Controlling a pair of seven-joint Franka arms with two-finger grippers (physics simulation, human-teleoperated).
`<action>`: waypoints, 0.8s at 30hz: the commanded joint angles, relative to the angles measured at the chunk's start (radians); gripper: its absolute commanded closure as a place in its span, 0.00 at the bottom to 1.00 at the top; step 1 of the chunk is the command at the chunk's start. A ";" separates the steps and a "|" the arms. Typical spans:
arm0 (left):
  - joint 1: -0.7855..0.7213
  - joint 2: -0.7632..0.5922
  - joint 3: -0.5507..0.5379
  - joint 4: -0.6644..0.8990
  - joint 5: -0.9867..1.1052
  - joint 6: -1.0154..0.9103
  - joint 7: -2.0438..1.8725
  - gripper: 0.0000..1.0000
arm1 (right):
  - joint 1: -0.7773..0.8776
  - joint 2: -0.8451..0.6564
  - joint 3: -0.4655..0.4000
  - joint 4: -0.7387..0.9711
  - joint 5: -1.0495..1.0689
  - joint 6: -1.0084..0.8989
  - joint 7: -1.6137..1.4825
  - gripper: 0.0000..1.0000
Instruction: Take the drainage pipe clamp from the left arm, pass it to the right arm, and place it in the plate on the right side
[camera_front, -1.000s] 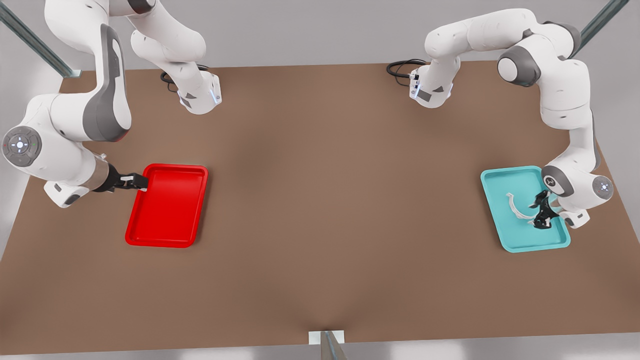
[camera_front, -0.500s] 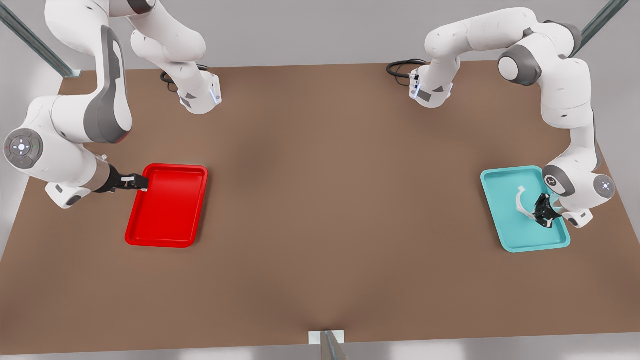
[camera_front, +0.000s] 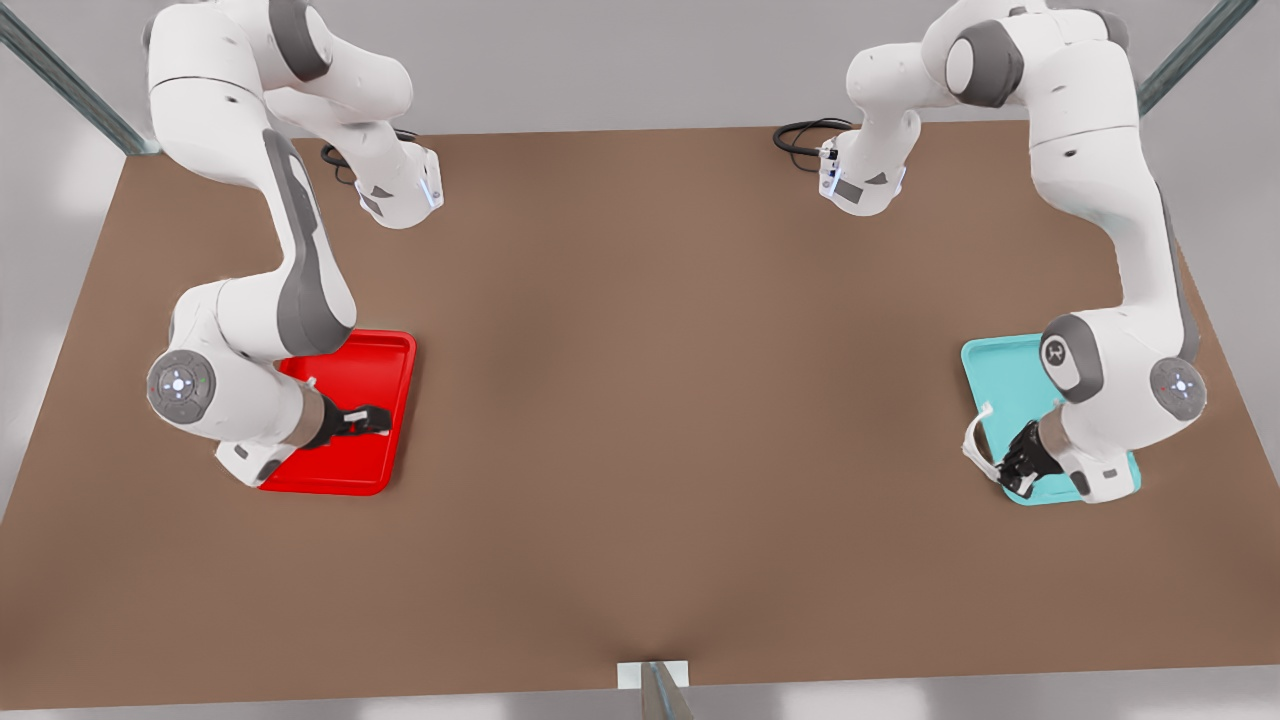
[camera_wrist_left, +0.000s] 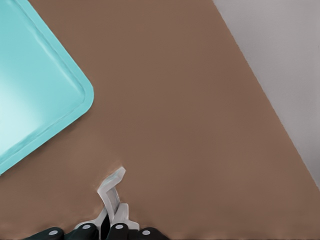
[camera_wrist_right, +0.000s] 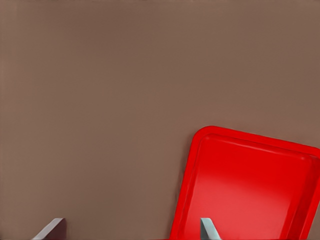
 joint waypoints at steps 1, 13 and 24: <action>-0.036 0.014 -0.064 0.044 0.006 -0.214 -0.368 0.79 | 0.033 0.026 0.000 -0.001 0.045 0.222 0.053 0.00; -0.427 0.200 -0.061 0.375 0.084 -0.221 -1.215 0.79 | 0.252 0.169 0.000 -0.032 0.045 0.646 0.218 0.00; -0.457 0.256 -0.061 0.452 0.084 -0.254 -1.430 0.79 | 0.418 0.230 0.000 -0.029 0.093 0.890 0.301 0.00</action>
